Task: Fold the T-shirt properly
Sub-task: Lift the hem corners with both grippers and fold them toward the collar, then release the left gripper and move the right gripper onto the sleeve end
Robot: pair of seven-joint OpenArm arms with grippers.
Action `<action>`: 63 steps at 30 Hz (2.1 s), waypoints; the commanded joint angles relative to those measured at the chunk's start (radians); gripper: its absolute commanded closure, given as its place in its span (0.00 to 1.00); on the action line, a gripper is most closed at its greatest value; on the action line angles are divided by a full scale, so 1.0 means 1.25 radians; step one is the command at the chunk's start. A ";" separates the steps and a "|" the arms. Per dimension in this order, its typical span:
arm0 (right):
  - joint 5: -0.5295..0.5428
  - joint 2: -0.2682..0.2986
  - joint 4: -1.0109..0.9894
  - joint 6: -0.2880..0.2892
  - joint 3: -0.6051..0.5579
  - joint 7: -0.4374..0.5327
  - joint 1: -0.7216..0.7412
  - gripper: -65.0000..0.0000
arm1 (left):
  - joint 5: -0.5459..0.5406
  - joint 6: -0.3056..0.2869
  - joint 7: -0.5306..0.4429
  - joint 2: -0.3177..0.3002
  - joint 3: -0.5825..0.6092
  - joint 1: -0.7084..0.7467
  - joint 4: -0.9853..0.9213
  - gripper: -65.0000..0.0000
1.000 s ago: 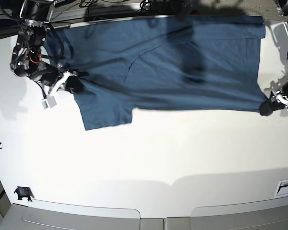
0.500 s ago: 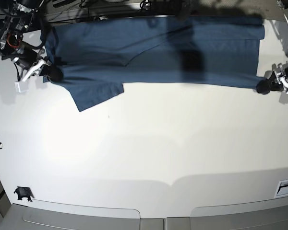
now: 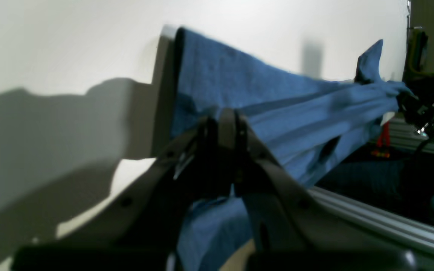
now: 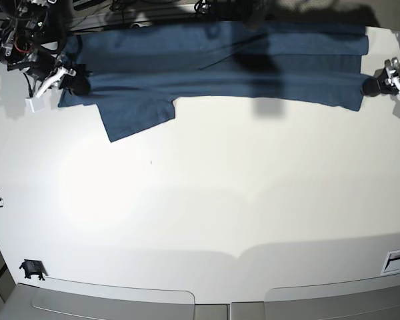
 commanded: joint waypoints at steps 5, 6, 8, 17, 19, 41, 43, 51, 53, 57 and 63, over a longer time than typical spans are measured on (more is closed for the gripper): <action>-0.013 0.009 0.012 0.004 0.008 0.037 0.002 1.00 | -0.019 -0.007 -0.003 -0.025 -0.007 0.010 0.012 1.00; -0.013 0.008 0.012 0.004 0.008 0.037 0.002 1.00 | -0.019 -0.007 0.000 -0.025 -0.007 0.010 0.012 1.00; -0.019 0.007 0.012 0.004 0.008 0.037 0.002 1.00 | -0.020 -0.007 0.000 -0.026 -0.007 0.009 0.012 1.00; -0.070 0.007 0.012 0.004 0.008 0.063 0.003 1.00 | -0.019 -0.007 0.000 -0.025 -0.007 0.010 0.012 1.00; -0.070 0.007 0.012 0.004 0.008 0.067 0.003 1.00 | -0.019 -0.007 0.000 -0.025 -0.007 0.009 0.012 1.00; -0.069 0.074 0.013 0.004 0.010 0.073 0.036 0.73 | -0.047 -0.007 0.035 -0.077 -0.007 0.007 0.018 0.69; -0.058 0.077 0.013 0.004 0.010 0.073 0.055 0.73 | -0.047 -0.007 0.032 -0.090 -0.007 0.007 0.026 0.69; -0.043 0.072 0.013 0.004 0.009 0.083 0.173 0.73 | -0.047 -0.007 0.013 -0.097 -0.007 0.007 0.067 0.69; -0.050 0.072 0.013 0.004 0.009 0.085 0.201 0.73 | -0.047 -0.007 0.011 -0.100 -0.010 0.006 0.067 0.69; -0.084 0.072 0.012 0.004 0.008 0.105 0.235 0.73 | -0.047 -0.007 0.006 -0.100 -0.060 0.003 0.067 0.69; -0.240 0.072 0.009 0.004 -0.033 0.206 0.237 0.61 | -0.047 -0.007 -0.022 -0.098 -0.145 0.003 0.067 0.69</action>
